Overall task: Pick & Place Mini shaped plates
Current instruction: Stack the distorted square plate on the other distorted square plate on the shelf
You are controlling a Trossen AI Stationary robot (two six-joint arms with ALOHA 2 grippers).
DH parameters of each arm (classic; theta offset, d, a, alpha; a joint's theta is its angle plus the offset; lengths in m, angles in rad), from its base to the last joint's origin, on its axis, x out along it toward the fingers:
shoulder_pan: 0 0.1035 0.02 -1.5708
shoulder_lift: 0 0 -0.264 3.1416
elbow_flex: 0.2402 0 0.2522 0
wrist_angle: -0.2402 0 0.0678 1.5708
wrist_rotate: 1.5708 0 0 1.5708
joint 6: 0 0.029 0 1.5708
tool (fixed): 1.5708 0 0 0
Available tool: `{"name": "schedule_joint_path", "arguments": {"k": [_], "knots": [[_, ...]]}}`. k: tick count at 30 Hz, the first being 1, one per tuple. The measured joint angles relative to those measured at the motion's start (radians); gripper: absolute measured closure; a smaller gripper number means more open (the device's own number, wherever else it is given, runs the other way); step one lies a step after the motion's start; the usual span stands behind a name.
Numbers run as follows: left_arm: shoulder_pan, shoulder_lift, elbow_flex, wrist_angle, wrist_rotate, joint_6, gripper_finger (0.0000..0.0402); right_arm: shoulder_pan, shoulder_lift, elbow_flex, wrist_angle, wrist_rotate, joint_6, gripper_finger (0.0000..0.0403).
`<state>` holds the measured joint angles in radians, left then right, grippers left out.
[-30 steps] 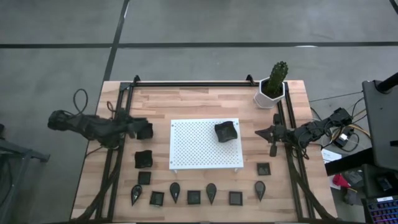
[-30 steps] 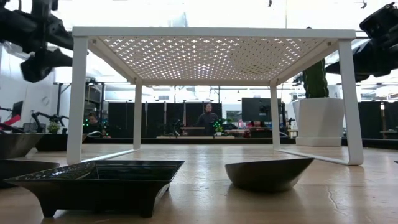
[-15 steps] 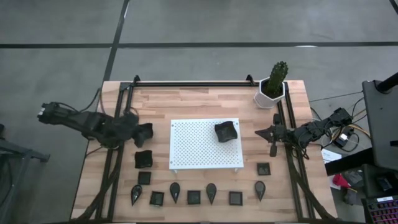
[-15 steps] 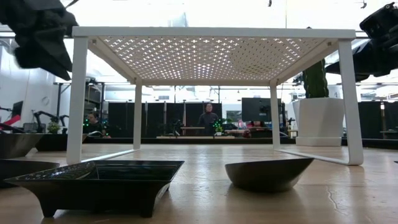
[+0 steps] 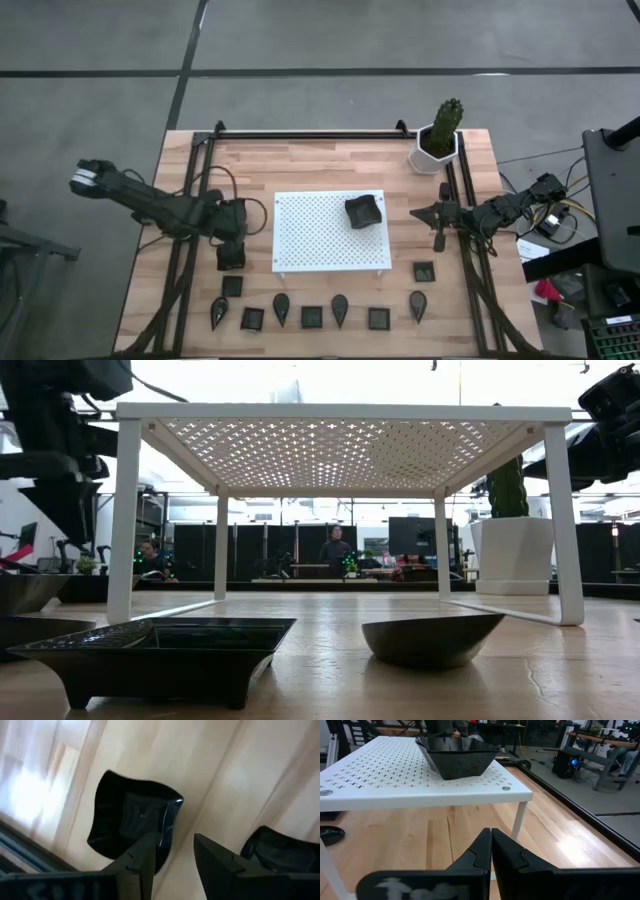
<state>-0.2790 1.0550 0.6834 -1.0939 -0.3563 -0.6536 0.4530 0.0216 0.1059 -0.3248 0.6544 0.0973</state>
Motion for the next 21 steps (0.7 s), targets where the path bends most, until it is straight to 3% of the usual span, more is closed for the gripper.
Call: {"name": "schedule_joint_path", "arguments": {"k": [8,21], "knots": [[0.0,0.037,-0.032,0.021,0.006,0.119,0.0273,0.0,0.0,0.0,0.0,0.0,0.0,0.0394],[0.005,0.084,-0.058,0.075,-0.001,0.05,0.0273,0.0,0.0,0.0,0.0,0.0,0.0,0.0394]]}}
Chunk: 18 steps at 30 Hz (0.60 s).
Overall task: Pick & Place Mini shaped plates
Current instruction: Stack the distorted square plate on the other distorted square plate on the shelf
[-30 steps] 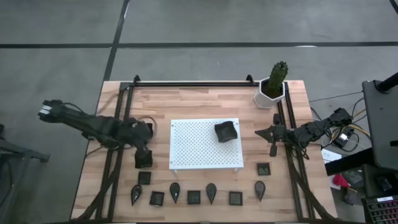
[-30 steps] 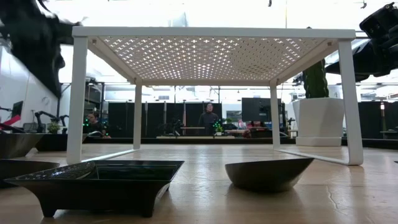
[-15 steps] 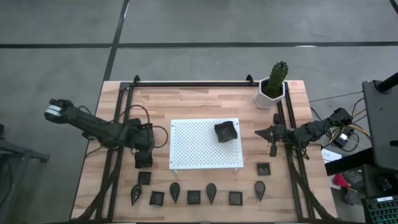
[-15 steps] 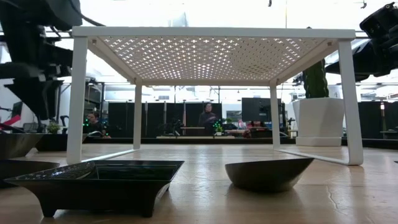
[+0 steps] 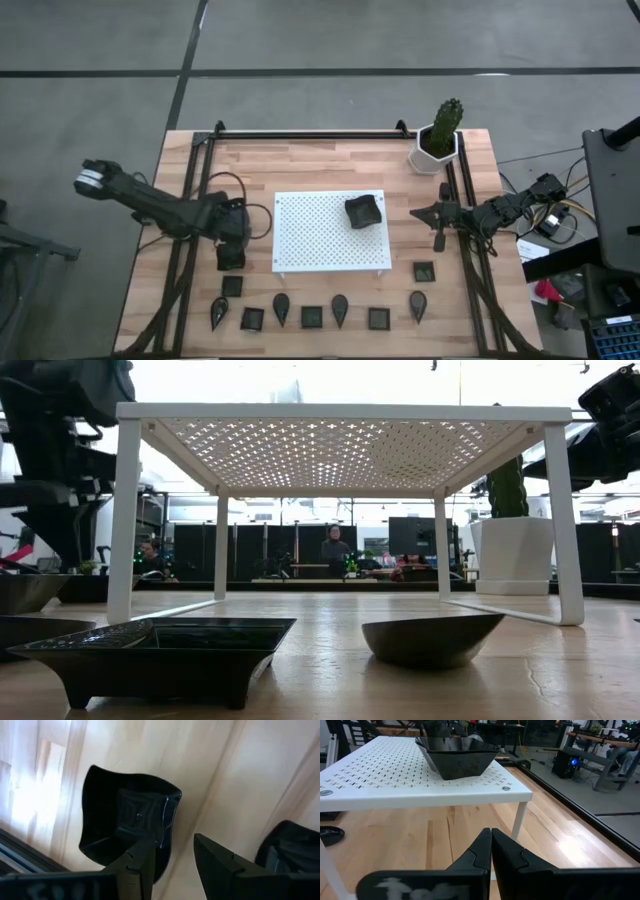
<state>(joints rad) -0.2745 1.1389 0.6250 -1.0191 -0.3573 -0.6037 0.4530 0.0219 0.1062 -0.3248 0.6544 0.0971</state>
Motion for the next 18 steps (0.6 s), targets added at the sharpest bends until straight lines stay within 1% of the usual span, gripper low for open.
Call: {"name": "schedule_joint_path", "arguments": {"k": [13,16,18], "knots": [[0.015,0.072,-0.04,0.043,-0.009,-0.007,0.0275,0.0,0.0,0.0,0.0,0.0,0.002,0.0394],[0.018,0.081,-0.041,0.05,-0.01,-0.007,0.0287,0.0,0.0,0.0,0.0,0.0,0.001,0.0394],[0.019,0.084,-0.041,0.062,-0.01,-0.007,0.0305,0.0,0.0,0.0,0.0,0.0,0.005,0.0394]]}}
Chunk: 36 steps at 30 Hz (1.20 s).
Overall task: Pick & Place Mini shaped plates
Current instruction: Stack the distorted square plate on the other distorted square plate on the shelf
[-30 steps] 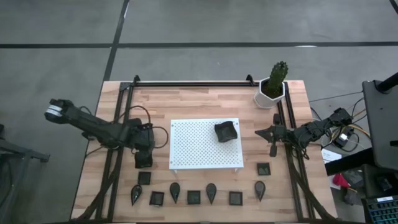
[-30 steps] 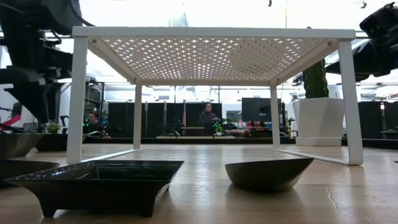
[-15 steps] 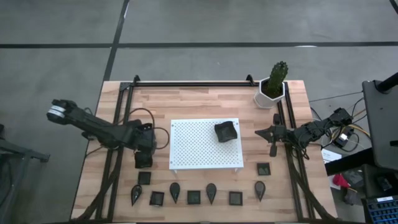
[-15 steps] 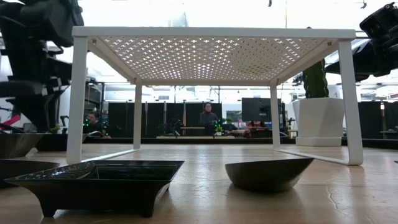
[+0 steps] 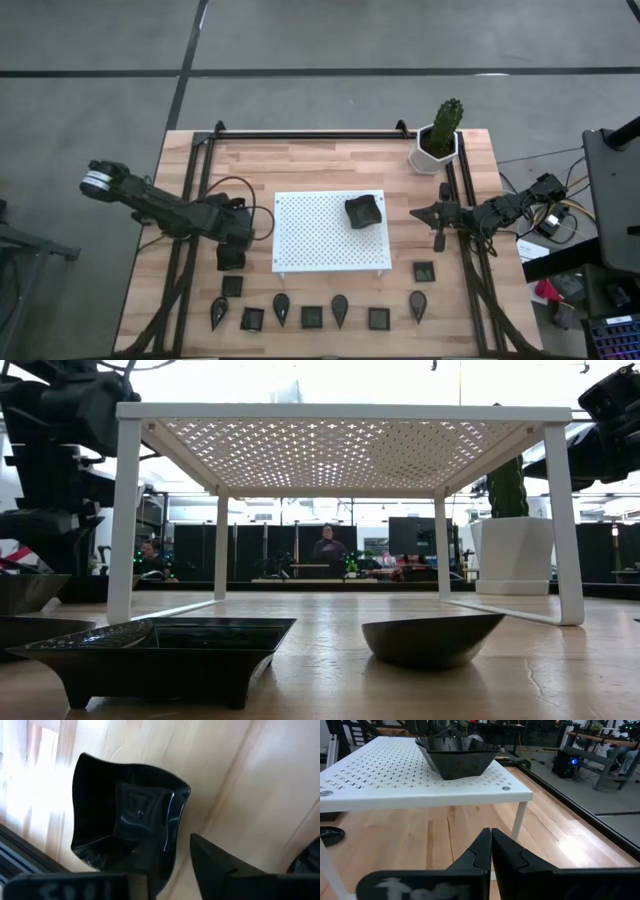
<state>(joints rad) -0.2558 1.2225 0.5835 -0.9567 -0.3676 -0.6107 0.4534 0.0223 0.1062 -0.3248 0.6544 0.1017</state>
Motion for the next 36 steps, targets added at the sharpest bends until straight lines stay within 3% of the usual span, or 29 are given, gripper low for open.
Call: {"name": "schedule_joint_path", "arguments": {"k": [7,20,29,36], "knots": [[0.0,0.0,0.0,0.007,-0.023,-0.002,0.0394,0.0,0.0,0.0,0.0,0.0,0.0,0.0394],[0.0,-0.042,0.096,-0.099,-0.043,-0.008,0.0401,0.0,0.0,0.0,0.0,0.0,-0.003,0.0394],[-0.001,-0.07,0.262,-0.273,-0.105,-0.015,0.0401,0.0,0.0,0.0,0.0,0.0,0.0,0.0394],[-0.008,-0.066,0.413,-0.269,-0.194,0.066,0.0401,0.0,0.0,0.0,0.0,0.0,0.0,0.0394]]}}
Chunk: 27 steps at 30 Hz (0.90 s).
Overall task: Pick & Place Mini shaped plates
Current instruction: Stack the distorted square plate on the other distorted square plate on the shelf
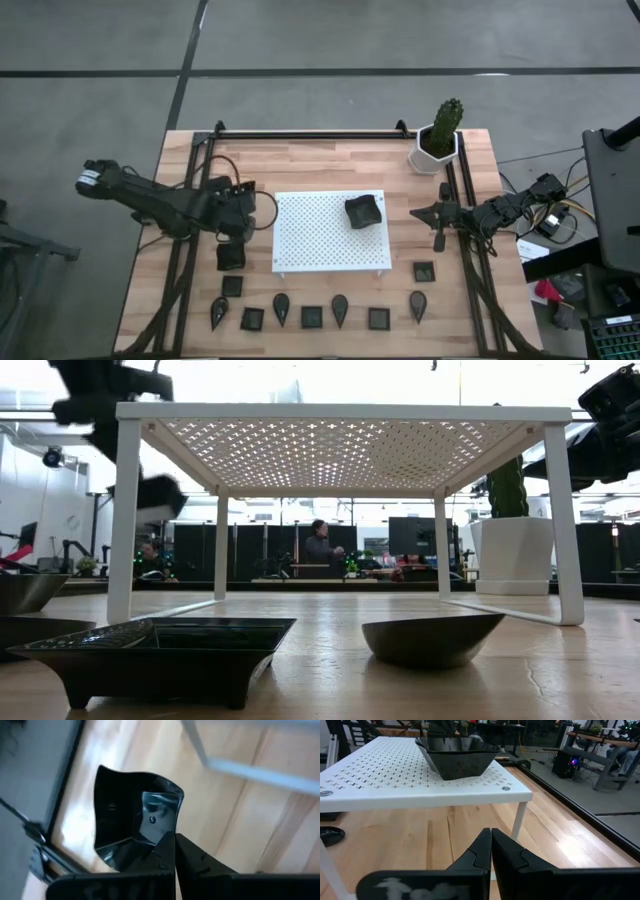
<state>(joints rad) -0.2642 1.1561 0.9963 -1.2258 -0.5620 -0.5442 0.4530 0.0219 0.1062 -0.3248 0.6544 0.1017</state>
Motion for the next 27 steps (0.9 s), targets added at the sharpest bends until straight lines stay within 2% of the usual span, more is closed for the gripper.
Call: {"name": "schedule_joint_path", "arguments": {"k": [5,10,17,27], "knots": [[0.0,0.0,0.076,0.017,-0.016,0.035,0.0401,0.0,0.0,0.0,0.0,0.0,-0.004,0.0394],[0.0,0.001,0.115,0.107,-0.015,0.074,0.0401,0.0,0.0,0.0,0.0,0.0,-0.003,0.0394],[0.0,0.001,0.135,0.165,-0.012,0.122,0.0401,0.0,0.0,0.0,0.0,0.0,-0.001,0.0394],[-0.001,0.03,0.155,0.309,0.043,0.186,0.0401,0.0,0.001,0.0,0.0,0.0,0.0,0.0394]]}}
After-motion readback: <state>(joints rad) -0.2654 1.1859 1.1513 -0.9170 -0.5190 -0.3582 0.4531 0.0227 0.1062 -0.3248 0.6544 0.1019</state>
